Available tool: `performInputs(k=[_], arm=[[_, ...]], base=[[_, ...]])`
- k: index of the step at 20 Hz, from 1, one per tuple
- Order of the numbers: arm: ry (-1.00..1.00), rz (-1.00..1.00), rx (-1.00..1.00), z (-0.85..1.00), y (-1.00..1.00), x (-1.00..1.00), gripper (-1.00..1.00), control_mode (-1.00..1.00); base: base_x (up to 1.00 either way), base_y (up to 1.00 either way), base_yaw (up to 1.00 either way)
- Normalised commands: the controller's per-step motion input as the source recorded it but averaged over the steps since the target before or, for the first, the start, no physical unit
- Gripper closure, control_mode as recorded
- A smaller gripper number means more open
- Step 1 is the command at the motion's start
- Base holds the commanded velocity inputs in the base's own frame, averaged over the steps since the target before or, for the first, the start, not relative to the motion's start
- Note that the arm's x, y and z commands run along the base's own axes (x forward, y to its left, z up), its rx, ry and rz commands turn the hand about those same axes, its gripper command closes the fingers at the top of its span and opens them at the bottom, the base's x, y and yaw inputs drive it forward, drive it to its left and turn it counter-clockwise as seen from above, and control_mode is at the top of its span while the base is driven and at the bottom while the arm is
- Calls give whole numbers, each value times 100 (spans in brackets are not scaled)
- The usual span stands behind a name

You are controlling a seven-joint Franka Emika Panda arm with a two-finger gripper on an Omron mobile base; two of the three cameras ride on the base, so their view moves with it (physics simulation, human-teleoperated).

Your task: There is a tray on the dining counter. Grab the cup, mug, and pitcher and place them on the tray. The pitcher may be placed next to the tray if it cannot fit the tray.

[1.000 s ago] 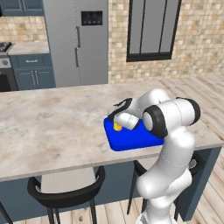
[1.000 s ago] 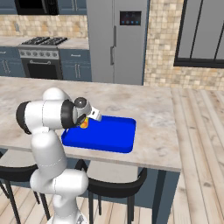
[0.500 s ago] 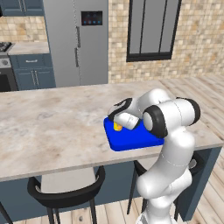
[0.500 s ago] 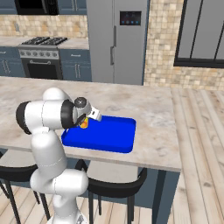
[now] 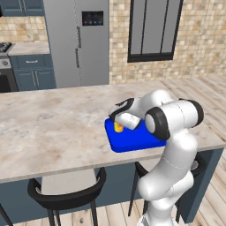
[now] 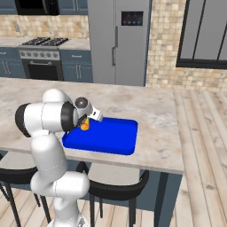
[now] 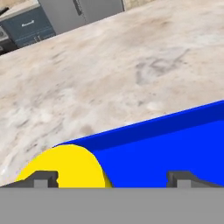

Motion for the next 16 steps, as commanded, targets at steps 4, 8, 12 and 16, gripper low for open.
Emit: performInputs(k=[4,8,12,16], arm=[[0,0,6,56,0,0,-100,-100],[0,0,0,60,0,-14,-100,-100],[0,0,0,62,0,-52,-100,-100],[0,0,0,50,0,-84,-100,-100]], base=[[0,0,0],[0,0,0],[0,0,0],[0,0,0]])
